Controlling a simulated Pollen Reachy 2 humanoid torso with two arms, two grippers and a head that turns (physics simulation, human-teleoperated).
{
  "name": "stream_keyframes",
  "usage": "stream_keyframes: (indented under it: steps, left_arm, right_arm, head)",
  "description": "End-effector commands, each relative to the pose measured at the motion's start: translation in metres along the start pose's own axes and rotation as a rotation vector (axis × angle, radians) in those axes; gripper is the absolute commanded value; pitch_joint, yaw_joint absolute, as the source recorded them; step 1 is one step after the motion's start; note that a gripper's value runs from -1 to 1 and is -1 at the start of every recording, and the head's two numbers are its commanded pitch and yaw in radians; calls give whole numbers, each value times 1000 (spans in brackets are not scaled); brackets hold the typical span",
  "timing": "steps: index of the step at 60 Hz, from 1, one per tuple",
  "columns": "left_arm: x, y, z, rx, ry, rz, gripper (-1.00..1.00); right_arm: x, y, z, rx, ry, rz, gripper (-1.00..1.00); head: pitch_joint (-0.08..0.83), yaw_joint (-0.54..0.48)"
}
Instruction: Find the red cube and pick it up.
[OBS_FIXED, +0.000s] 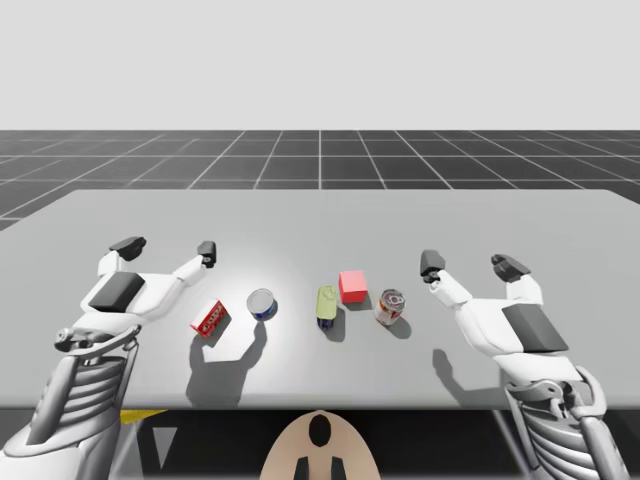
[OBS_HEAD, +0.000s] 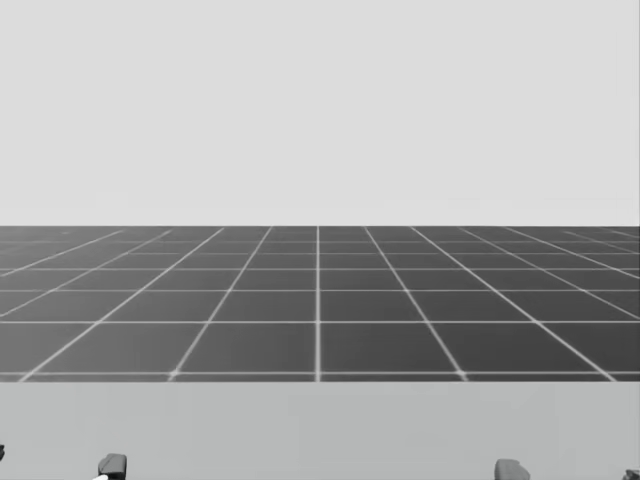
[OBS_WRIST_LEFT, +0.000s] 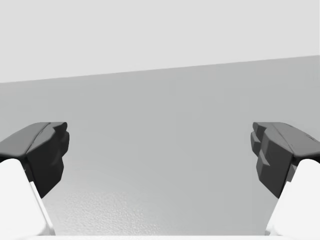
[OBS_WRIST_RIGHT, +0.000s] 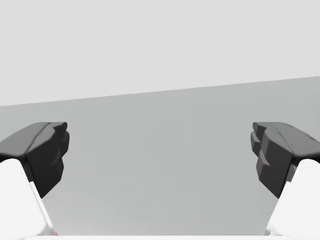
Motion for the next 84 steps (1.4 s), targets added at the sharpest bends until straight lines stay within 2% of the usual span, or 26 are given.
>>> stream_keyframes:
  steps: [1, 4, 14, 30, 44, 56, 62, 78, 84]
  left_arm:
    - [0, -1, 0, 2, 3, -6, -1000]
    - [0, -1, 0, 2, 3, -6, -1000]
    - [0, -1, 1, 2, 5, -6, -1000]
    - [-1, -1, 0, 3, 8, -10, -1000]
    - [-1, -1, 0, 0, 9, -16, -1000]
    - [-1, -3, 0, -5, 12, -19, -1000]
    - [-1, -3, -1, -7, 12, -19, -1000]
    - [-1, -4, 0, -4, 14, -17, -1000]
    - [-1, -5, 0, -4, 16, -17, -1000]
  right_arm:
    - [-3, 3, 2, -19, 2, -2, -1000]
    - [-3, 3, 1, 11, 3, -8, -1000]
    - [-2, 3, 1, 4, 5, -3, -1000]
    - [-2, 3, 0, 0, 4, 5, -1000]
    - [-2, 3, 0, 1, 6, 10, -1000]
    - [-3, 3, 0, 4, 8, 11, -1000]
    - [-3, 3, 0, 4, 8, 12, -1000]
    - [3, 8, 4, 8, 8, 6, -1000]
    - [4, 19, 15, 35, 28, -49, -1000]
  head:
    - [6, -4]
    - [10, -3]
    - [69, 4]
    - [314, -9]
    - [482, -34]
    - [638, -98]
    - [672, -127]
    - [662, -135]
    - [660, -133]
